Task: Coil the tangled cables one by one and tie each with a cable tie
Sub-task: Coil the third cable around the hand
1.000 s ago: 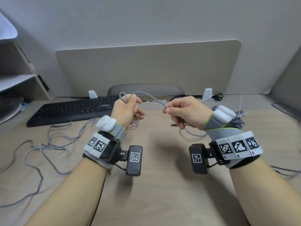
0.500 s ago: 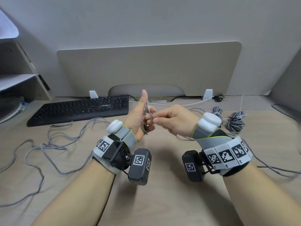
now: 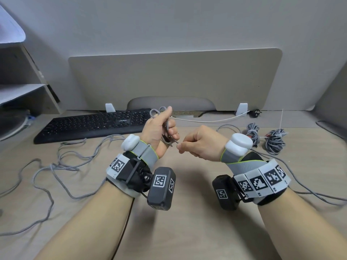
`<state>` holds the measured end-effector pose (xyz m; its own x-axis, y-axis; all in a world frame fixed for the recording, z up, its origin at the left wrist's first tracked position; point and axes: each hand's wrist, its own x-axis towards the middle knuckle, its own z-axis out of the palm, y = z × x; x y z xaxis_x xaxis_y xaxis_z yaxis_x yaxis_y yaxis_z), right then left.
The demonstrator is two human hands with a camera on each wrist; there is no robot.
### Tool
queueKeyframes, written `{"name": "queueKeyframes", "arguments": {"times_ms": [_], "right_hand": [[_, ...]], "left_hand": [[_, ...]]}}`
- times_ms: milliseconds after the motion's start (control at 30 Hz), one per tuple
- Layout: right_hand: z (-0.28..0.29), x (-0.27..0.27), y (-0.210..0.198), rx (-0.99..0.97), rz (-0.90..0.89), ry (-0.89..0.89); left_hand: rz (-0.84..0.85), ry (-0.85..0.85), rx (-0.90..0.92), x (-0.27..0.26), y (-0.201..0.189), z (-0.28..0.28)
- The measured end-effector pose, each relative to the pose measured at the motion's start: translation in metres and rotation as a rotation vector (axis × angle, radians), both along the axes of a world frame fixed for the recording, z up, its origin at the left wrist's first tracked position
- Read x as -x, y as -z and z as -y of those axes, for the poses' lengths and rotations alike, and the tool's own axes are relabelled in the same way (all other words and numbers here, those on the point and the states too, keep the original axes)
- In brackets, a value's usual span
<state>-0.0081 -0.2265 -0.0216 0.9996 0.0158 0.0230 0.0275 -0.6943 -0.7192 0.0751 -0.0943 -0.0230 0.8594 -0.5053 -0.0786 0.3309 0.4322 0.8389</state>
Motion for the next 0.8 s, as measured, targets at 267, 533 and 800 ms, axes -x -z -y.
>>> {"name": "queueKeyframes", "arguments": {"times_ms": [267,533,800], "right_hand": [[0.0,-0.003,0.002,0.054,-0.006,0.047],[0.014,-0.002,0.003,0.014,-0.022,0.073],[0.043,-0.002,-0.007,-0.175,0.044,0.176]], "left_hand": [[0.153,-0.007,-0.073,0.003,0.007,0.005],[0.16,-0.226,-0.015,-0.028,-0.006,-0.027],[0.452,-0.022,-0.436,-0.014,-0.003,-0.019]]}}
